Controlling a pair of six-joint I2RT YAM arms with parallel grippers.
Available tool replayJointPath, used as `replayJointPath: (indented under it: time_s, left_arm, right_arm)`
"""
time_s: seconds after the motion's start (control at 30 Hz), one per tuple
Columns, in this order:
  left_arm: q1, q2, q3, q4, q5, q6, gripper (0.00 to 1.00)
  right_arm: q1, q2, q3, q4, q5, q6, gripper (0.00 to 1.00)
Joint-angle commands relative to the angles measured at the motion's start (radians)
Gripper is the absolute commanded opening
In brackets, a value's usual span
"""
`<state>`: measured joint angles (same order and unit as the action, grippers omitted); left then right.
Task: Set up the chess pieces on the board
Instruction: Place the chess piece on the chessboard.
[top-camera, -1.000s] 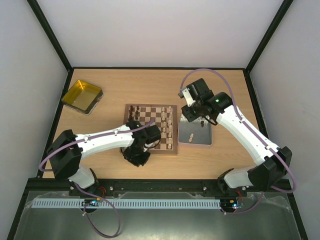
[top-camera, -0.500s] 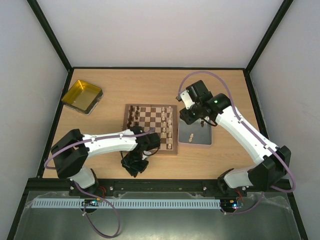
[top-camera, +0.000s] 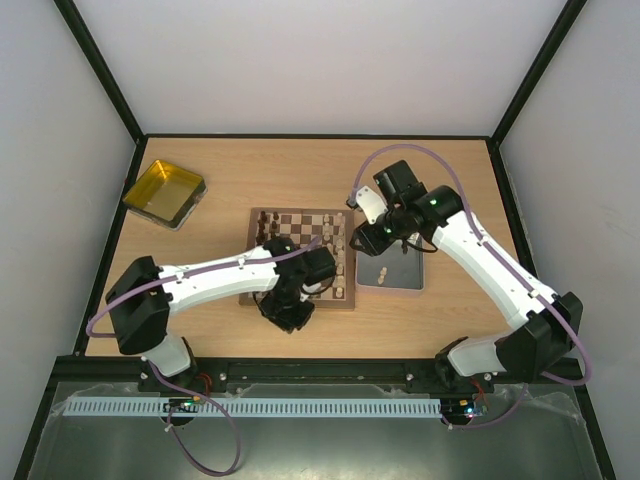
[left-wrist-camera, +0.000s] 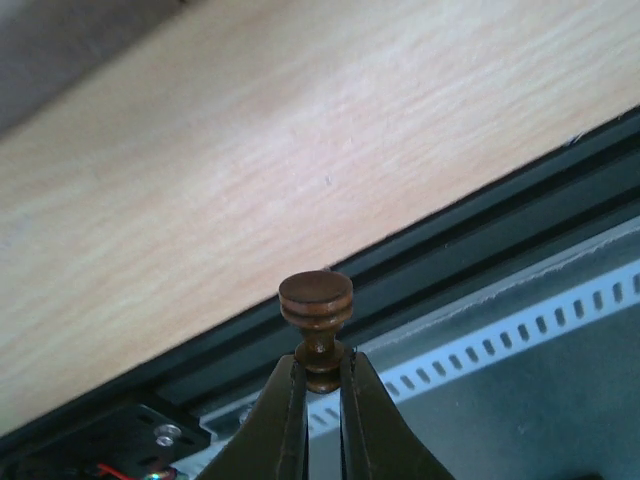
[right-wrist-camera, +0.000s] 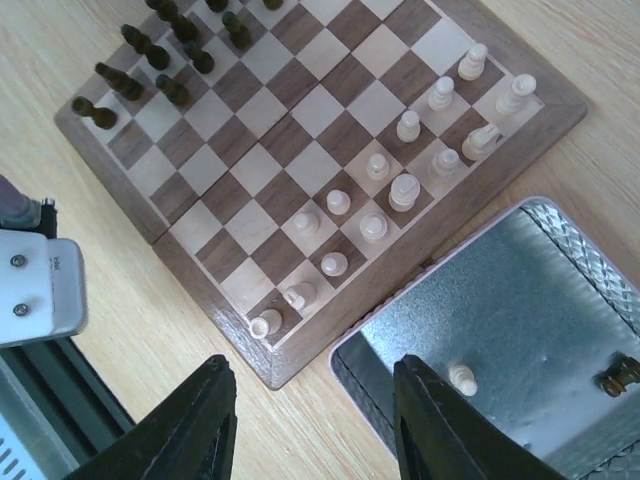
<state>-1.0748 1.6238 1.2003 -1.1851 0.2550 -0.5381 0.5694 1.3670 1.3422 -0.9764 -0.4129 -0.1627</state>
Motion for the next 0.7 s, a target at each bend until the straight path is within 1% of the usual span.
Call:
replayJointPath:
  time_s: [0.0, 0.3, 0.47, 0.67]
  left_arm:
    - [-0.007, -0.055, 0.064, -0.019, -0.15, -0.001, 0.02]
    - [-0.02, -0.16, 0.091, 0.025, -0.337, -0.042, 0.02]
    - [-0.049, -0.186, 0.141, 0.053, -0.431, -0.049, 0.02]
    - [-0.114, -0.178, 0.195, 0.126, -0.531, -0.016, 0.02]
  right_arm:
    - [-0.017, 0.005, 0.075, -0.082, -0.058, -0.031, 0.42]
    - [-0.026, 0.055, 0.153, -0.148, -0.087, -0.036, 0.43]
    - [-0.028, 0.131, 0.23, -0.209, -0.174, -0.039, 0.46]
    - [-0.028, 0.231, 0.363, -0.309, -0.347, -0.048, 0.5]
